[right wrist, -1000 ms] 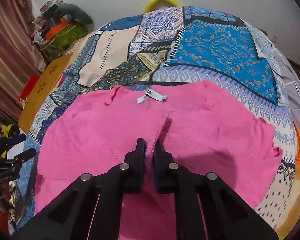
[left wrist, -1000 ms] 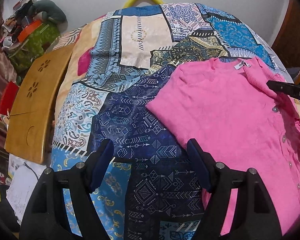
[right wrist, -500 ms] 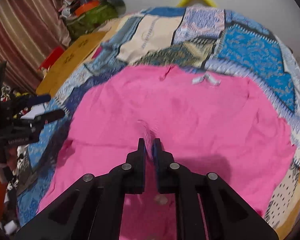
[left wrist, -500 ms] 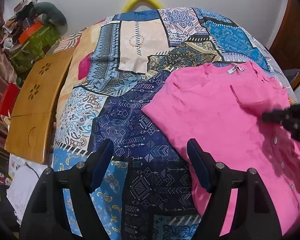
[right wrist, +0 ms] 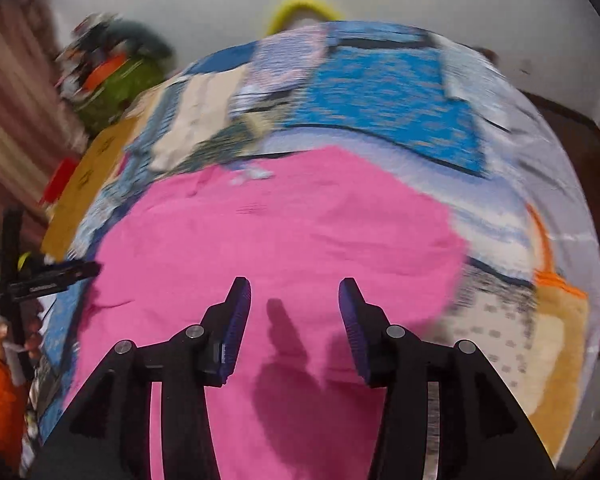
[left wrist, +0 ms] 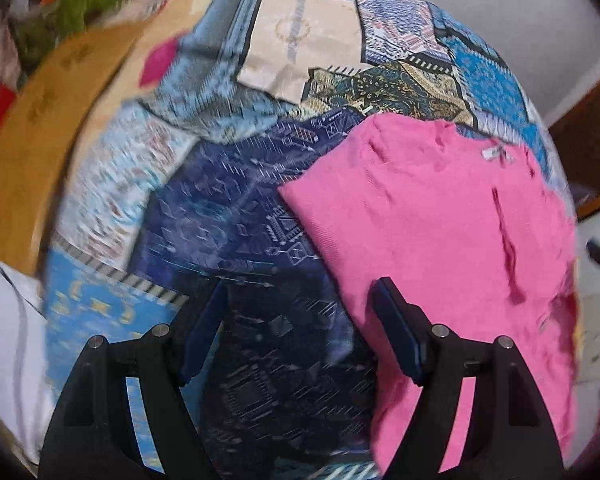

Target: Fold small clothes

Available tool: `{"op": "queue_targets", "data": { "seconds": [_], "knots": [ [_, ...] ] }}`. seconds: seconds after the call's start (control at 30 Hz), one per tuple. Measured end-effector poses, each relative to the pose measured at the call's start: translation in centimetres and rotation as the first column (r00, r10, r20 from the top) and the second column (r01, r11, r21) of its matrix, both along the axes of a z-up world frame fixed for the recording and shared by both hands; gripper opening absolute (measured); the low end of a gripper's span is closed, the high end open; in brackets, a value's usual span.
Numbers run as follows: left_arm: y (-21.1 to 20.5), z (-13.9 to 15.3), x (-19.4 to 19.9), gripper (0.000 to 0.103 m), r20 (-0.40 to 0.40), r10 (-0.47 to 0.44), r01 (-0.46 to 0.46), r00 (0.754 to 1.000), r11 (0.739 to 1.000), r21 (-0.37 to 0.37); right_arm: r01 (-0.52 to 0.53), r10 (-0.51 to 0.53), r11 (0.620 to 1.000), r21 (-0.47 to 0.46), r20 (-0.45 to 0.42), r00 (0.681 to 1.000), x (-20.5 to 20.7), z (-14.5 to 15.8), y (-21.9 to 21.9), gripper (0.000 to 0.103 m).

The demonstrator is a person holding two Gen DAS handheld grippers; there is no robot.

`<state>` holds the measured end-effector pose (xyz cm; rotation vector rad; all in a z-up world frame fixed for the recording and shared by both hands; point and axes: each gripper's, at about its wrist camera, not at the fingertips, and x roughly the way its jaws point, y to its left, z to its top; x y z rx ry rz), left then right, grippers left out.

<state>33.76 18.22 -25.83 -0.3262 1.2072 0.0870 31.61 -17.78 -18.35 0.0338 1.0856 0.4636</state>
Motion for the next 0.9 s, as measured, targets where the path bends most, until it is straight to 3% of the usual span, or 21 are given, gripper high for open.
{"op": "queue_targets", "data": {
  "seconds": [0.07,0.17,0.3,0.37,0.5,0.57,0.6,0.63,0.8,0.9],
  "knots": [
    [0.3,-0.4,0.4,0.075,0.000,0.019,-0.019,1.000,0.996,-0.082,0.070,-0.070,0.998,0.005,-0.020,0.997,0.5,-0.8,-2.8,0.043],
    [0.2,-0.9,1.0,0.075,-0.011,0.039,-0.040,0.999,0.990,-0.134,0.136,-0.136,0.991,0.004,-0.052,0.989,1.0,-1.8,-5.6,0.043],
    [-0.5,-1.0,2.1,0.074,-0.001,0.036,-0.036,0.999,0.994,-0.104,0.173,-0.170,0.985,0.014,-0.116,0.978,1.5,-4.0,-7.4,0.045],
    [-0.9,-0.9,2.5,0.068,0.013,0.025,-0.024,1.000,0.996,-0.080,0.170,-0.165,0.985,0.029,-0.133,0.977,1.5,-4.7,-7.4,0.045],
    [-2.0,-0.3,3.5,0.047,0.039,-0.002,0.002,0.999,1.000,-0.018,0.152,-0.138,0.984,0.089,-0.143,0.980,1.8,-5.7,-6.6,0.045],
    [-2.2,0.0,4.1,0.028,0.039,-0.003,0.003,0.999,1.000,0.011,0.144,-0.131,0.984,0.107,-0.125,0.984,1.9,-5.7,-6.0,0.045],
    [-2.4,0.1,4.5,0.004,0.035,-0.015,0.015,0.999,1.000,0.008,0.138,-0.125,0.984,0.111,-0.113,0.986,1.9,-5.6,-5.7,0.045],
    [-2.4,0.1,4.9,0.005,0.030,-0.022,0.022,0.999,1.000,-0.003,0.125,-0.114,0.985,0.115,-0.103,0.988,1.9,-5.6,-5.4,0.045],
    [-3.0,0.4,6.9,0.005,0.019,-0.029,0.027,0.999,0.997,0.076,0.067,-0.059,0.989,0.133,-0.060,0.996,2.1,-5.2,-3.7,0.011],
    [-3.6,0.6,8.4,0.005,0.020,-0.039,0.036,0.999,0.987,0.154,0.047,-0.044,0.991,0.123,-0.026,0.999,2.1,-4.9,-2.9,0.010]
  ]
}}
